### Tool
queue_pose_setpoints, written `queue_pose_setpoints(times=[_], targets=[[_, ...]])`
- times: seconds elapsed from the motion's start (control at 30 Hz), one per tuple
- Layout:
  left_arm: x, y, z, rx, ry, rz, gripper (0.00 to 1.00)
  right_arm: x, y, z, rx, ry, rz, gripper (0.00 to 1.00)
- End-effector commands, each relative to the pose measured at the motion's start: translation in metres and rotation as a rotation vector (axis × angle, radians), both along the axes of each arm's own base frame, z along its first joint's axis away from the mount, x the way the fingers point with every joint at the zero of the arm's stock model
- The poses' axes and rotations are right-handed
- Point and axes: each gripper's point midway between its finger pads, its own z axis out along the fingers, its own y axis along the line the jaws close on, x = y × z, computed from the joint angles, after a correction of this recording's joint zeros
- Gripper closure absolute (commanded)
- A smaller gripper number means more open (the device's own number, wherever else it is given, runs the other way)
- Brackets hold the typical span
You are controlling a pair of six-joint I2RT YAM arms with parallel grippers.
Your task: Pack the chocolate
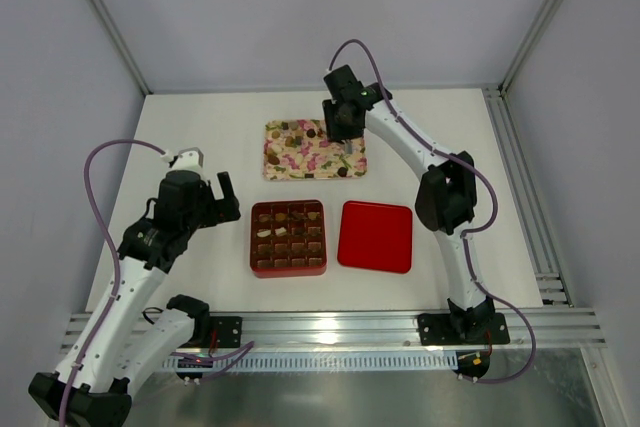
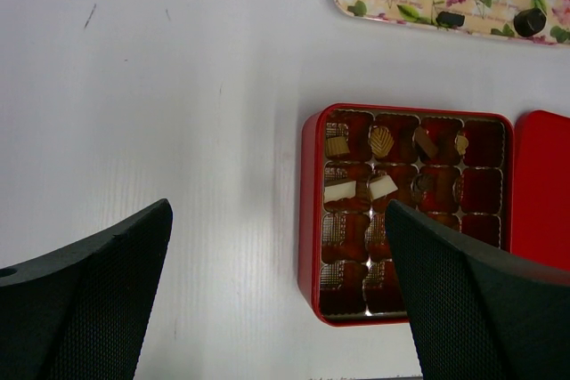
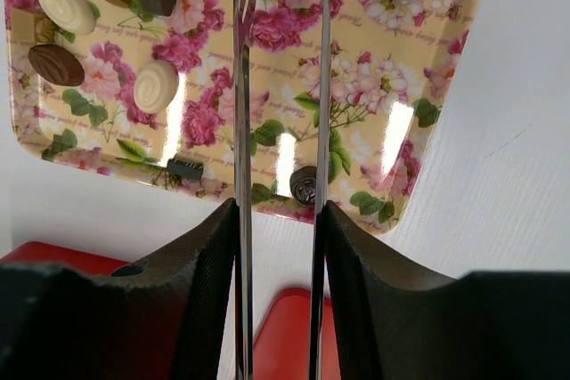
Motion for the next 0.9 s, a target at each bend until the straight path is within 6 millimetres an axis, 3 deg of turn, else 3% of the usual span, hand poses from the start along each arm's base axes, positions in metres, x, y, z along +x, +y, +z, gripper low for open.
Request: queue_pose_setpoints(times=[0.0, 0.27, 0.87], targets=[[0.005, 0.000, 0.006, -0.007, -0.026, 0.010, 0.00, 0.008, 0.010, 0.026, 0.063, -0.072, 0.002, 0.56], [0.005, 0.000, 0.005, -0.006, -0.022, 0.010, 0.00, 0.010, 0.015, 0.022, 0.077, -0.065, 0.008, 0.56], [0.005, 0.000, 0.005, -0.004, -0.023, 0.012, 0.00, 0.006, 0.014, -0.009, 0.045, 0.003, 0.007, 0.61]])
